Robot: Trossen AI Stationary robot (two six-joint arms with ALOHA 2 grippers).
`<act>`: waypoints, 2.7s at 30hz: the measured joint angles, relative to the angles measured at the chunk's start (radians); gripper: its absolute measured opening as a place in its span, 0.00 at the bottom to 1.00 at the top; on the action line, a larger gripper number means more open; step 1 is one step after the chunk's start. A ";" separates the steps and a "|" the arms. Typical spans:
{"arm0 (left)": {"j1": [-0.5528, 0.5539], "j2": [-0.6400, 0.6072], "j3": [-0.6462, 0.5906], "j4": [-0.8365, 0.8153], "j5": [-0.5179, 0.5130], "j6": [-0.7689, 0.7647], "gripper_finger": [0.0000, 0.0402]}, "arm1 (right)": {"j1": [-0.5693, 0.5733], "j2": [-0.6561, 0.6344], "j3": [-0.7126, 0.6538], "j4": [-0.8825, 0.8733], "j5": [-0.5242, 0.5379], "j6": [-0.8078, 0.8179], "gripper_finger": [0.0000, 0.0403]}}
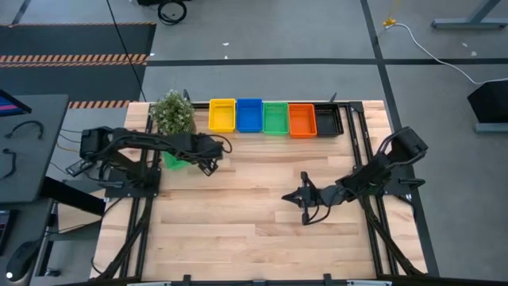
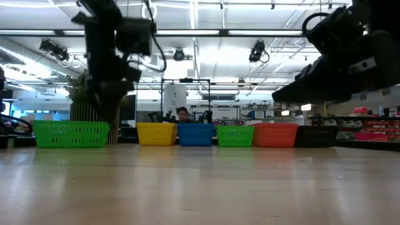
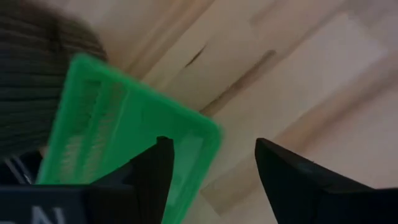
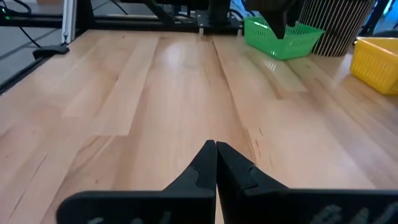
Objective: Stack baskets by color
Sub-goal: Stack the bottom green bin on top of the green bin
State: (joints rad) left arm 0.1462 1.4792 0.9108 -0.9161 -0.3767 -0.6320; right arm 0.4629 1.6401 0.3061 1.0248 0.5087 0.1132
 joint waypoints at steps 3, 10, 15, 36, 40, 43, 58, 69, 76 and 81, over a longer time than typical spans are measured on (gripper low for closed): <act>0.035 0.000 -0.068 0.075 0.002 -0.040 0.57 | 0.000 0.031 0.000 0.027 0.000 0.000 0.01; 0.060 0.000 -0.168 0.278 -0.004 -0.094 0.58 | 0.000 0.062 0.000 0.077 0.000 -0.001 0.01; 0.031 0.000 -0.172 0.307 -0.007 -0.092 0.50 | 0.000 0.061 0.000 0.088 0.000 -0.006 0.01; -0.452 0.024 0.140 0.457 0.100 0.749 0.07 | 0.046 0.061 0.000 0.105 0.000 -0.011 0.01; -0.373 0.094 0.237 0.544 0.075 1.037 0.07 | 0.096 0.051 0.000 0.111 0.000 -0.010 0.01; -0.265 0.176 0.346 0.591 0.137 1.212 0.07 | 0.142 0.031 0.000 0.110 0.032 -0.010 0.01; 0.128 0.568 0.751 0.449 0.279 1.778 0.07 | 0.336 0.002 0.000 0.103 0.335 -0.011 0.01; 0.208 0.587 0.751 0.440 0.357 2.010 0.10 | 0.340 0.002 0.000 0.103 0.365 0.029 0.02; 0.238 0.604 0.751 0.434 0.394 2.111 0.09 | 0.340 0.002 0.000 0.104 0.370 0.111 0.02; 0.255 0.629 0.750 0.441 0.396 2.195 0.09 | 0.339 0.002 0.002 0.106 0.424 0.139 0.02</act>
State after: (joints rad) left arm 0.4013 2.1077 1.6611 -0.4748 0.0190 1.5631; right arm 0.8021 1.6417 0.3083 1.1306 0.9327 0.2523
